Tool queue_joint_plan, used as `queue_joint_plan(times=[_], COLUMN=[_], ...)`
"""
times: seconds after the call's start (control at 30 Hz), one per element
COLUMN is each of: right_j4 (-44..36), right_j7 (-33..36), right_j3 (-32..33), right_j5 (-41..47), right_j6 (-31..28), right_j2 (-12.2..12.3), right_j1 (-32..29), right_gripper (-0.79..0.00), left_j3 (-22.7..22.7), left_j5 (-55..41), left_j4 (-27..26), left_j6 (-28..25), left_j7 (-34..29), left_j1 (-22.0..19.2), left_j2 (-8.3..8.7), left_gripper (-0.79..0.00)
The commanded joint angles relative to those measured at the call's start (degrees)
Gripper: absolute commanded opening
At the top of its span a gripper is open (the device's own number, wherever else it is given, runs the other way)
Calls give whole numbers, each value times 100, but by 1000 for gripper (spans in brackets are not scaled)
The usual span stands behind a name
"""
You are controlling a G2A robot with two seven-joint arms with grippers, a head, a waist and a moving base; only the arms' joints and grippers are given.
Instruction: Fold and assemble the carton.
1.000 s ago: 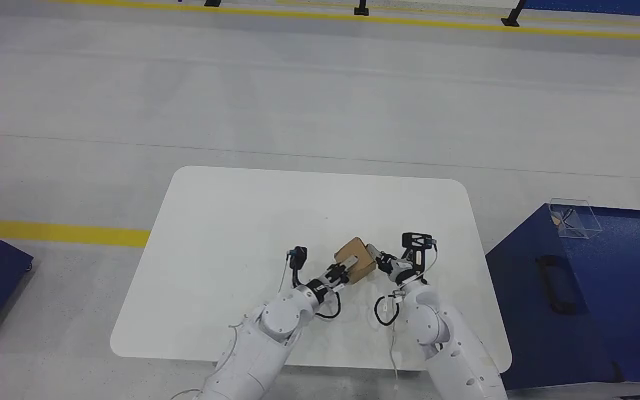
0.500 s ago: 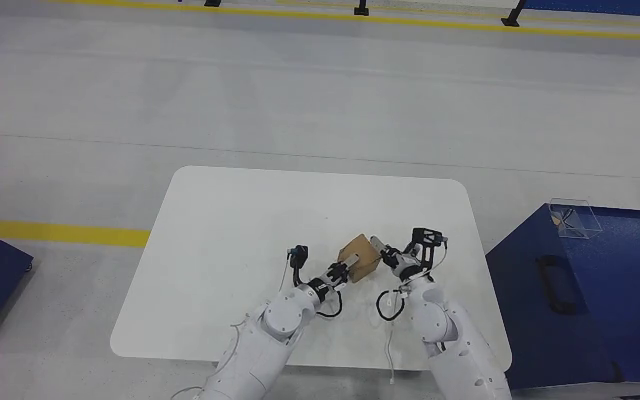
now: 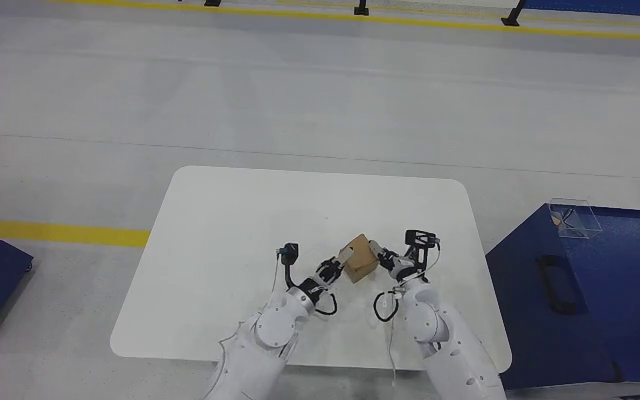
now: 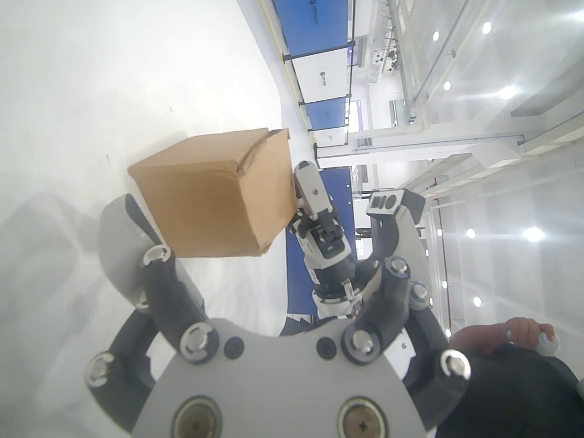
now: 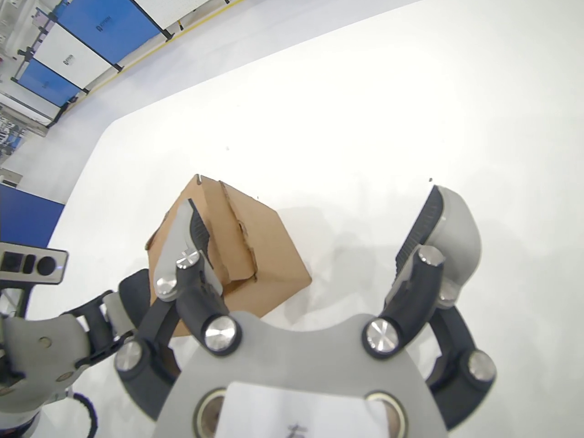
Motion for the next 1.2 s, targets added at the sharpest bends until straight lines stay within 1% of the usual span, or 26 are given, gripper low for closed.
queue_joint_plan(times=[0.0,0.13,0.4,0.47,0.53,0.67,0.8,0.87,0.93,0.97,1.07,1.1,1.17], right_j4=[57,193,281,199,53,-201,-17,226,470,593,1023,1158,1430], right_j7=[-16,9,13,10,23,20,156,167,110,118,-178,-305,-468], right_j3=[-42,-95,-138,-82,37,348,435,407,337,306,184,146,39], right_j5=[-21,-46,-153,-103,7,233,182,87,-6,-53,-593,-778,-1061], right_j6=[38,153,182,133,65,98,201,154,21,-108,-502,-564,-739], right_j2=[-11,-32,-44,-36,-18,20,34,35,27,28,55,61,64], right_j1=[28,112,156,114,53,-37,138,309,478,567,784,865,988], right_gripper=[0,0,0,0,0,0,0,0,0,0,0,0,0], left_j3=[17,39,45,43,46,46,46,77,142,109,143,115,89], left_j5=[59,85,166,261,446,446,446,923,1327,1638,2991,3444,4089], left_j4=[-129,-278,-488,-571,-688,-688,-688,-801,-969,-1049,-1324,-1424,-1516], left_j6=[-50,-108,-212,-351,-645,-645,-645,-628,-935,-1077,-1565,-1701,-1802], left_j7=[-25,-62,-103,-73,-3,-3,-3,119,123,263,658,919,1369], left_j1=[77,172,280,324,386,386,386,393,463,490,589,641,766], left_j2=[15,35,80,100,128,128,128,157,196,228,332,369,421], left_gripper=[0,0,0,0,0,0,0,0,0,0,0,0,0])
